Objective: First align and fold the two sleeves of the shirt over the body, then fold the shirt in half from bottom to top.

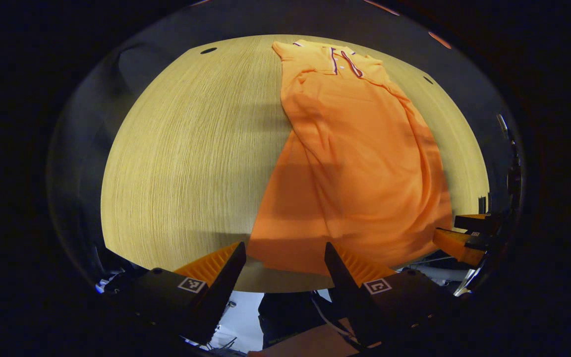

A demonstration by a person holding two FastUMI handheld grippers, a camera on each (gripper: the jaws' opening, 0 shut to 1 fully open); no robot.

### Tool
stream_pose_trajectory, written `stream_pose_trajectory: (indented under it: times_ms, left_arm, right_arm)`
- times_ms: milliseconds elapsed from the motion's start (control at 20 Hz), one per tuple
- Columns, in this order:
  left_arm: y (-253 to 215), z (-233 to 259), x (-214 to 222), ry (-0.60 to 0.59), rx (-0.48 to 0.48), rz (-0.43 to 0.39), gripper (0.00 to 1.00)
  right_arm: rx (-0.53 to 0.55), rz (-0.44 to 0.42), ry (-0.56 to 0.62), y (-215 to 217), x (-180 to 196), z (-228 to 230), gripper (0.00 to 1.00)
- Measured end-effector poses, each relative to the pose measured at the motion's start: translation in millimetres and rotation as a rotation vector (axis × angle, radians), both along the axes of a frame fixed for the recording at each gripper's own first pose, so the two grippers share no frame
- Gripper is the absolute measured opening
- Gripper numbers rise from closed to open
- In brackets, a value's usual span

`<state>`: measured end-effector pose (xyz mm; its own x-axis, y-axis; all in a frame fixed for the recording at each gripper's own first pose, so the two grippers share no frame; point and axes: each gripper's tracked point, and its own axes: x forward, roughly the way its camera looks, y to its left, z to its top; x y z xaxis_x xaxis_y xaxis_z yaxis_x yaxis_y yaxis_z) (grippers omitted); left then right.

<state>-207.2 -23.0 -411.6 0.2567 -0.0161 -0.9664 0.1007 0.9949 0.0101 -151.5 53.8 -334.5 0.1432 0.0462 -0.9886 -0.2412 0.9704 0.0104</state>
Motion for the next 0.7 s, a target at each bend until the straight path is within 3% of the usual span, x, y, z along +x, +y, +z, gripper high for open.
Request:
stream_pose_trajectory:
  times_ms: [700]
  left_arm:
    - [-10,-19,-7,0.051,0.027,-0.057,0.99]
  right_arm:
    - [-0.038,0.025,0.067,-1,-10,3,0.99]
